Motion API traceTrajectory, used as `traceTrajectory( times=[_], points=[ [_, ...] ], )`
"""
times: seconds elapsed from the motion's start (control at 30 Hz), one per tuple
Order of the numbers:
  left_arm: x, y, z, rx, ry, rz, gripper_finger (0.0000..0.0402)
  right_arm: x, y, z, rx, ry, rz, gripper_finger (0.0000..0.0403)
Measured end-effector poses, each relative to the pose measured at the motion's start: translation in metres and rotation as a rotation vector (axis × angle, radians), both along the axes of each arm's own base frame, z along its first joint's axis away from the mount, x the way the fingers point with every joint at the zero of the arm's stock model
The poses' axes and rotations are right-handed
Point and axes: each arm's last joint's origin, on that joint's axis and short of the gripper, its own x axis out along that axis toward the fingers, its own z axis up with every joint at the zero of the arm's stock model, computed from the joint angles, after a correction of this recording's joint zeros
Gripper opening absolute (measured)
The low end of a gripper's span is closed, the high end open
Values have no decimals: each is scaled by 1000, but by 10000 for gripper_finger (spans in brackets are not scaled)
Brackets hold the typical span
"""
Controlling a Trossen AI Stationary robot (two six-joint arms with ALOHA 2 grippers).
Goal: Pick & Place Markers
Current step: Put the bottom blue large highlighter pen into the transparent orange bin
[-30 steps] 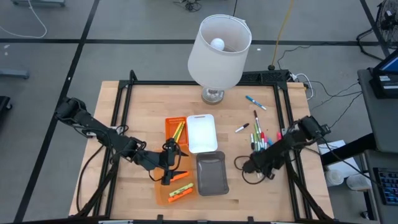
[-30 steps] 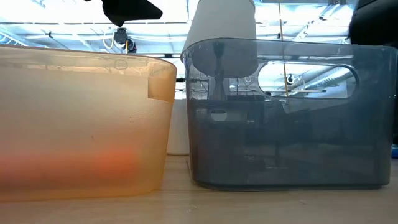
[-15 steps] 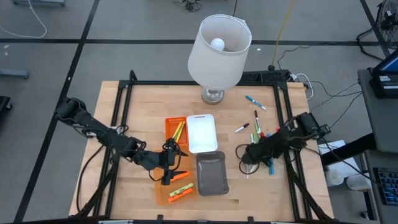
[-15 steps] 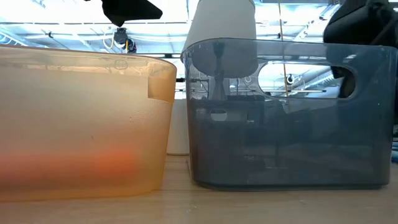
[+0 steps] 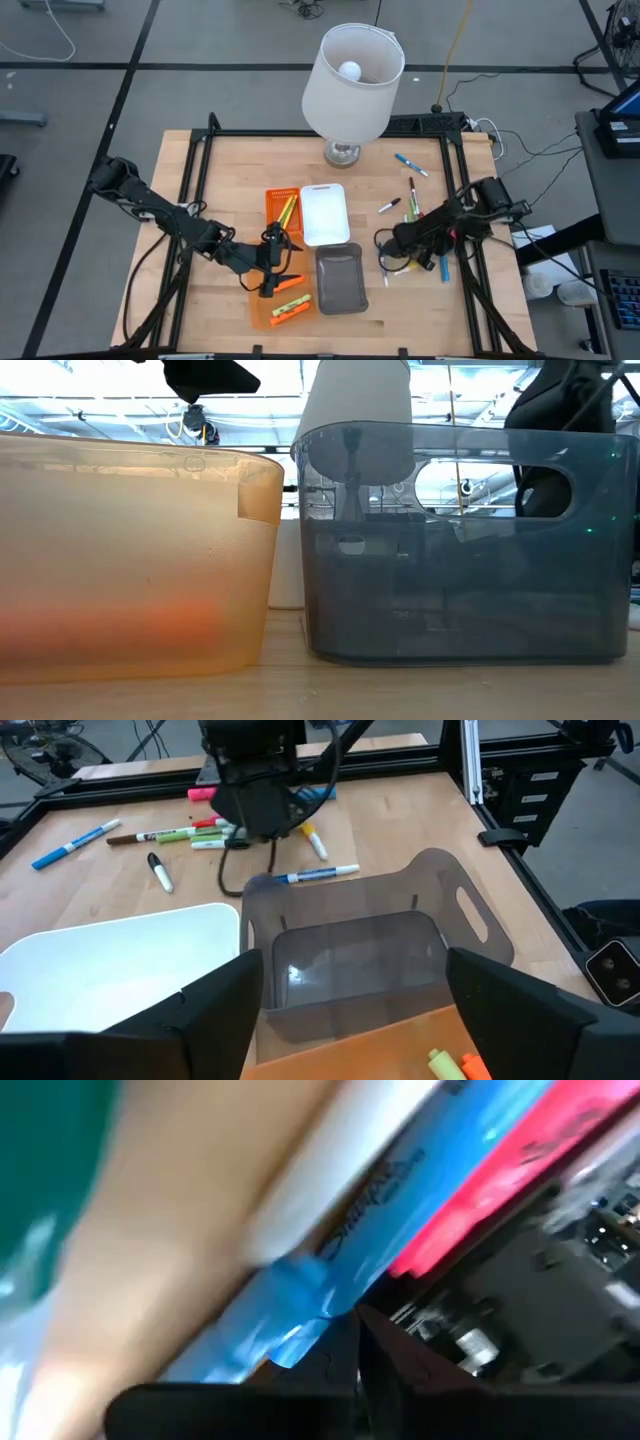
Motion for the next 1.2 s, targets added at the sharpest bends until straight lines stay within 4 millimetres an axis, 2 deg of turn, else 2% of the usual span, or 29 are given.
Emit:
traceTrajectory(
  times=[0.23,0.43,0.8,1.0,1.2],
  points=[
    [0,0,0,-1,-1,0,318,-6,5,-6,45,-15,27,0],
    [0,0,0,-1,-1,0,308,-24,-14,-15,-20,28,-53,0],
    [0,0,0,-2,-2,0,320,-21,-44,-15,-164,10,-68,0],
    [0,0,0,2,-2,-1,324,-19,-35,-8,7,-18,23,0],
    [0,0,0,-1,-2,1,313,-21,-28,-5,90,-19,32,0]
  ],
)
